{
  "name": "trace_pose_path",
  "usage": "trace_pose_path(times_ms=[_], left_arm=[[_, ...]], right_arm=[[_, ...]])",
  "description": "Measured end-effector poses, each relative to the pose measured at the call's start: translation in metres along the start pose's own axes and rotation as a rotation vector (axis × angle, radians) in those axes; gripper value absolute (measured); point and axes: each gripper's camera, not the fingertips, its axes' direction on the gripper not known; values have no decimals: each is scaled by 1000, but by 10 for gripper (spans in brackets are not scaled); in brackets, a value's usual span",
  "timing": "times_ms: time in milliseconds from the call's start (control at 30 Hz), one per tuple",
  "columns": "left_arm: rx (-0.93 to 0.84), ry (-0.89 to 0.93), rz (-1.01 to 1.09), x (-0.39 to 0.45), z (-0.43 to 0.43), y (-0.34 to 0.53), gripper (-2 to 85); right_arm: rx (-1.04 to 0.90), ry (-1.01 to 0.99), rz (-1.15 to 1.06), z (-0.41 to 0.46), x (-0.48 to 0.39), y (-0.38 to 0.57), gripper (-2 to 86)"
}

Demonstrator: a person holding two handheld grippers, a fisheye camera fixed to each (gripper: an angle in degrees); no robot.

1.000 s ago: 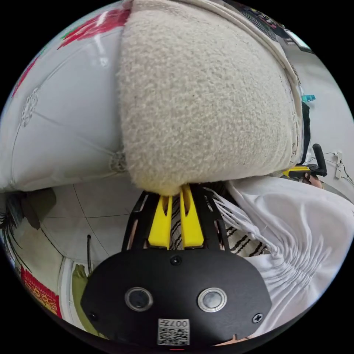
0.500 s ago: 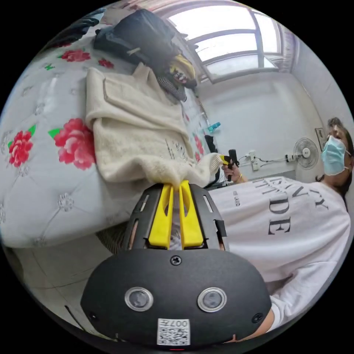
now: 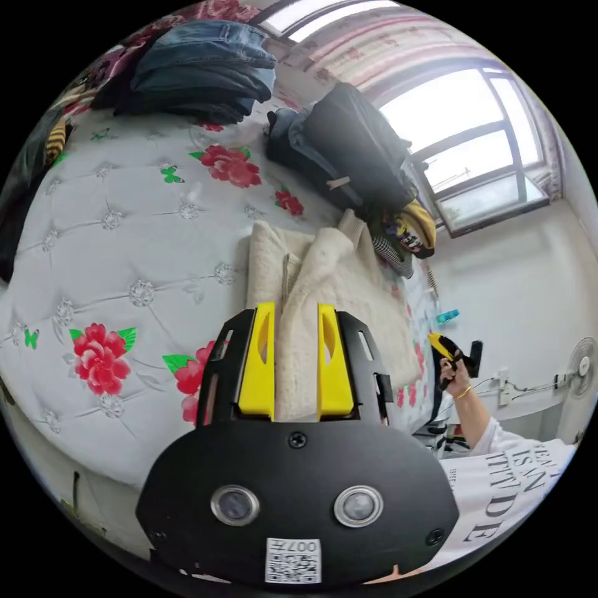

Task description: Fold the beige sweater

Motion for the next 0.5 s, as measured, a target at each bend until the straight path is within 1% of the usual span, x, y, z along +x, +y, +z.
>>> trace_pose_path(times_ms=[67, 200, 267, 367, 500], left_arm=[[-38, -73, 49, 4, 22, 5, 105], [-154, -165, 52, 6, 68, 4, 85], [-161, -142, 36, 0, 74, 11, 63], [-133, -88, 42, -6, 60, 29, 42], [-156, -76, 38, -16, 54, 55, 42]], right_arm=[[-61, 90, -6, 17, 8, 5, 37], [-53, 70, -83, 33, -10, -17, 43], [-52, 66, -204, 52, -42, -47, 49], [-78, 49, -342, 89, -80, -92, 60], [-98, 44, -400, 147, -107, -143, 73]])
